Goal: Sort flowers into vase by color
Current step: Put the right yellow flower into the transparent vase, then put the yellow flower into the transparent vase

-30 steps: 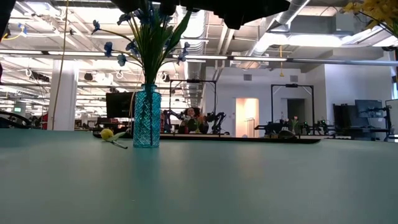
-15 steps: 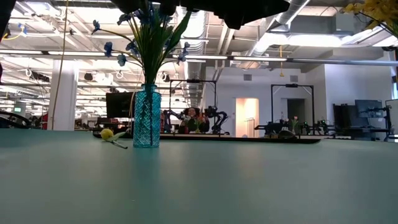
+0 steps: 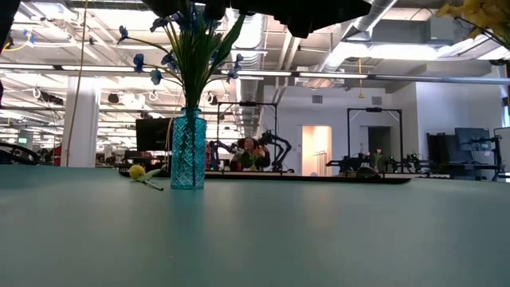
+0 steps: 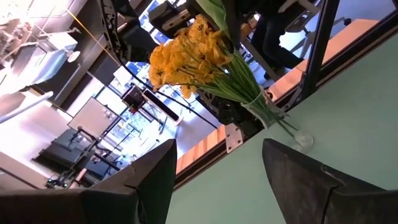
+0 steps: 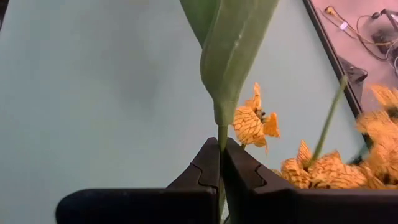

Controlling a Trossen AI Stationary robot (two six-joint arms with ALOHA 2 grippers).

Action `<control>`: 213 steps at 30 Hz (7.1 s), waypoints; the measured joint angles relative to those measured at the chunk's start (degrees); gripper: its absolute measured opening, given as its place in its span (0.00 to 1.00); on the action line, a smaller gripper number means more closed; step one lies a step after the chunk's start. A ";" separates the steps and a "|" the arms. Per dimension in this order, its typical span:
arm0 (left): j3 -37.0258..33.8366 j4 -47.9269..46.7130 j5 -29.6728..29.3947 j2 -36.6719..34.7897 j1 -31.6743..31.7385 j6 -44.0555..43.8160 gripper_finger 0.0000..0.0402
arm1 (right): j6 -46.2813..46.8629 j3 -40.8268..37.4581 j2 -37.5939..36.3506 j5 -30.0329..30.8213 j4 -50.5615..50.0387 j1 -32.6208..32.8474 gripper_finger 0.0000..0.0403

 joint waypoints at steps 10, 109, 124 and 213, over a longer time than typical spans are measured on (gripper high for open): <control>0.00 -0.88 0.04 0.00 0.00 -0.28 0.56 | 1.05 0.00 0.01 -0.55 0.01 0.00 0.08; 0.02 -3.21 -2.82 -0.33 -0.99 0.59 0.56 | -6.78 22.51 -0.12 -25.32 0.07 -13.59 0.32; 8.50 -44.39 -9.07 -14.25 -9.36 -20.30 0.56 | -29.35 28.28 -2.75 -6.35 0.03 -20.80 0.29; -8.81 -88.65 16.40 -4.17 45.62 -94.17 0.55 | -40.47 28.24 -4.54 -2.26 0.05 -26.97 0.29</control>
